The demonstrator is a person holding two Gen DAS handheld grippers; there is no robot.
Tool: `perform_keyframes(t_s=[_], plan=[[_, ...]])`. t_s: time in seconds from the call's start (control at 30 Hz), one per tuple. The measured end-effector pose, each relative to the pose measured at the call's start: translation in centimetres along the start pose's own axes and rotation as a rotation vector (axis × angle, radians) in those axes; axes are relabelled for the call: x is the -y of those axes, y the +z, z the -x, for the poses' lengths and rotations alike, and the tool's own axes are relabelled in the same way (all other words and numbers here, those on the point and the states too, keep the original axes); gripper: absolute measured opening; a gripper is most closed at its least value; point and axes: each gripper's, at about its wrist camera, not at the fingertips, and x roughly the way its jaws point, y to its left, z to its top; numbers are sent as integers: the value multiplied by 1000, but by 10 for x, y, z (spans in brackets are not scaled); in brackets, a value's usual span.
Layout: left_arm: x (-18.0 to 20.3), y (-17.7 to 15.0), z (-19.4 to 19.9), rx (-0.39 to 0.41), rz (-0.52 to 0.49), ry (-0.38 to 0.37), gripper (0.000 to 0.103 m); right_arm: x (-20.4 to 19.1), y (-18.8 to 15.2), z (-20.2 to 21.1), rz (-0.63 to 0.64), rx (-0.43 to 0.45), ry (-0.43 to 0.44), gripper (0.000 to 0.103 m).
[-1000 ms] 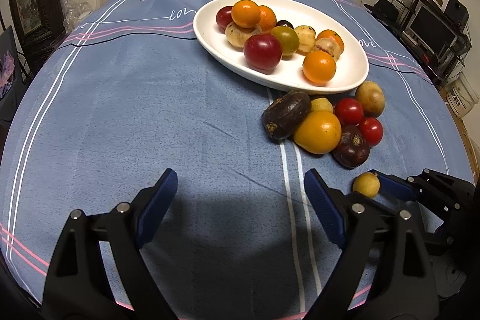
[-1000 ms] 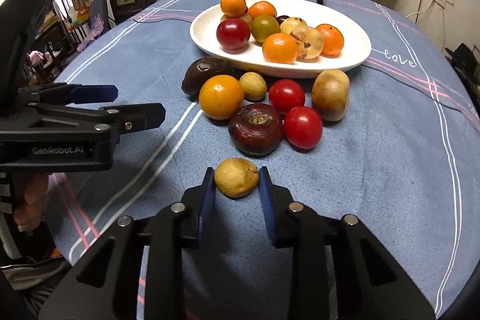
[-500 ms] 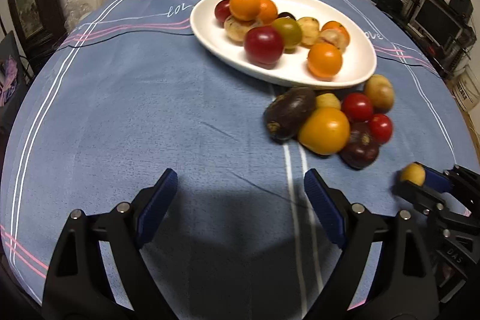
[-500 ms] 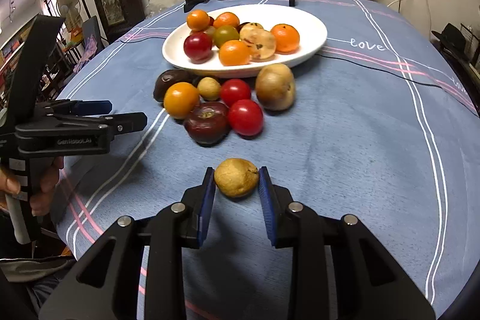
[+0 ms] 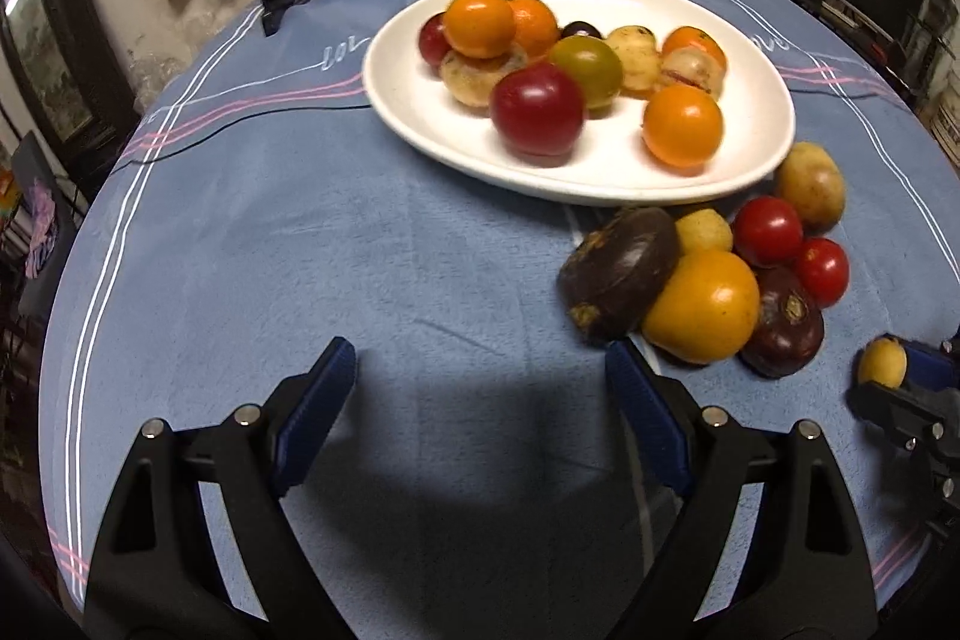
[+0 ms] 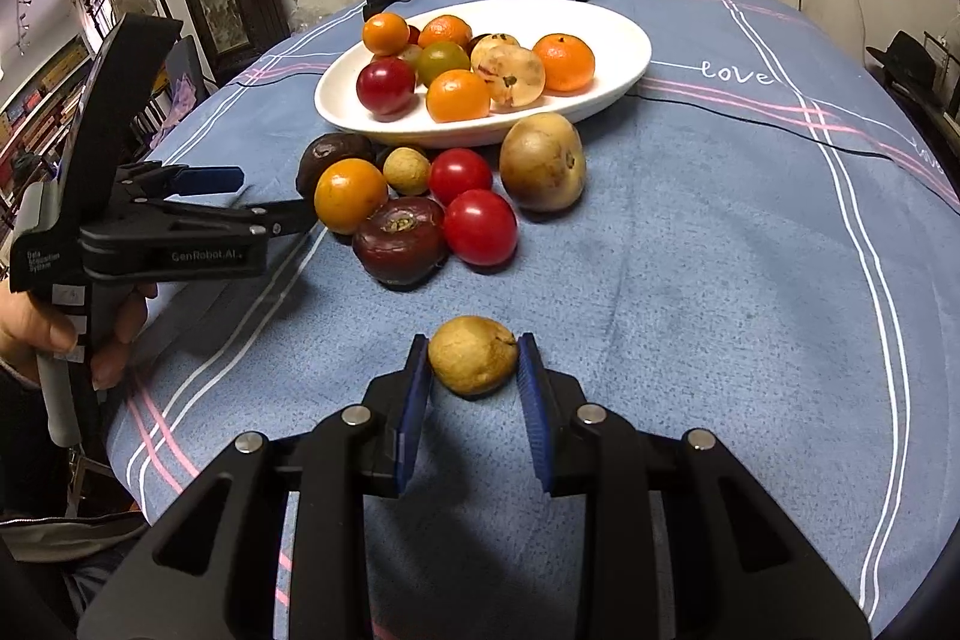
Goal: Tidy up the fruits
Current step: 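Grasp a dark brown avocado-like fruit with the left tool while the right tool grasps the yellow-brown fruit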
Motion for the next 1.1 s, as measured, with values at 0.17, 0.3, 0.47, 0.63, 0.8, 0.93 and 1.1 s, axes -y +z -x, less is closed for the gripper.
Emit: perform_keyframes(t_s=[0.17, 0.3, 0.47, 0.63, 0.8, 0.93, 1.1], plan=[[6, 1, -1, 9, -42, -26, 86, -1, 2, -2, 4, -3, 3, 30], [10, 11, -5, 14, -68, -74, 59, -2, 2, -3, 6, -3, 3, 30], [20, 18, -8, 18, -102, -118, 29, -1, 2, -3, 6, -5, 1, 30], [19, 12, -5, 22, -78, -143, 27, -1, 3, -2, 5, -5, 2, 30], [13, 2, 11, 35, -50, -179, 27, -1, 4, 1, -1, 7, 2, 30], [12, -2, 25, 56, -46, -196, 27, -1, 6, 6, -2, 21, -3, 30], [11, 2, 46, 101, -43, -220, 27, -1, 11, 13, 2, 44, -9, 30]])
